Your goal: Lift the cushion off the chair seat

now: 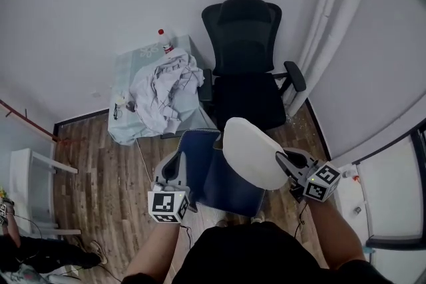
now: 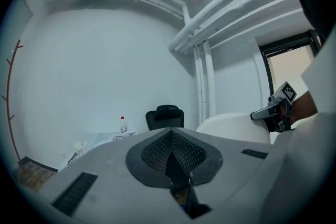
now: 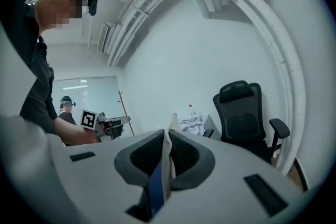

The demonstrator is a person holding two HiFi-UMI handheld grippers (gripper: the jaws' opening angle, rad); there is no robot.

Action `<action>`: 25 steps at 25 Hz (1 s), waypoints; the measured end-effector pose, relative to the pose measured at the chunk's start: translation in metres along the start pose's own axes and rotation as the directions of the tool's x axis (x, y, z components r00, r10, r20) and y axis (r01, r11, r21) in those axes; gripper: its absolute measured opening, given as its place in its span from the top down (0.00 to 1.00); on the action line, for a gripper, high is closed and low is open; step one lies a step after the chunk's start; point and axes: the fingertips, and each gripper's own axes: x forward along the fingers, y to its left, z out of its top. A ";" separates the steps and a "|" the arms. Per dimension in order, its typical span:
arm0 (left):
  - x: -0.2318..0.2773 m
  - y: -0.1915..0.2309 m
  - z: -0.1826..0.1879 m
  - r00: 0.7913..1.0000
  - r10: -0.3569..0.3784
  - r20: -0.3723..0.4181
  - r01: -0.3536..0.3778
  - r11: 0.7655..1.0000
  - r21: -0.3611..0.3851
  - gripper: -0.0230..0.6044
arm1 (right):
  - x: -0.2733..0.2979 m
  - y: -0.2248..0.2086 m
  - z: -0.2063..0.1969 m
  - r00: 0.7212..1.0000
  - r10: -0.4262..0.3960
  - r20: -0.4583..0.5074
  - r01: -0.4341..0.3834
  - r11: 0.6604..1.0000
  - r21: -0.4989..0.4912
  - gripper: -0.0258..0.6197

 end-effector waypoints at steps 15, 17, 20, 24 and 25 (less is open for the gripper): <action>-0.007 0.010 0.072 0.996 0.009 0.085 -0.005 0.999 -0.046 0.96 | -0.009 0.005 0.074 0.995 0.020 0.093 -0.009 0.993 -0.119 0.91; -0.009 0.012 0.078 0.996 0.013 0.092 -0.008 0.999 -0.047 0.96 | -0.008 0.006 0.081 0.994 0.027 0.101 -0.014 0.991 -0.132 0.91; -0.011 0.015 0.087 0.993 0.033 0.110 -0.027 0.998 -0.052 0.96 | -0.008 0.006 0.088 0.993 0.038 0.109 -0.022 0.990 -0.139 0.91; -0.011 0.015 0.089 0.994 0.035 0.105 -0.031 0.999 -0.036 0.96 | -0.007 0.005 0.093 0.992 0.038 0.124 -0.019 0.988 -0.153 0.91; -0.012 0.014 0.087 0.994 0.034 0.099 -0.031 0.999 -0.031 0.96 | -0.007 0.005 0.093 0.991 0.036 0.128 -0.016 0.988 -0.157 0.91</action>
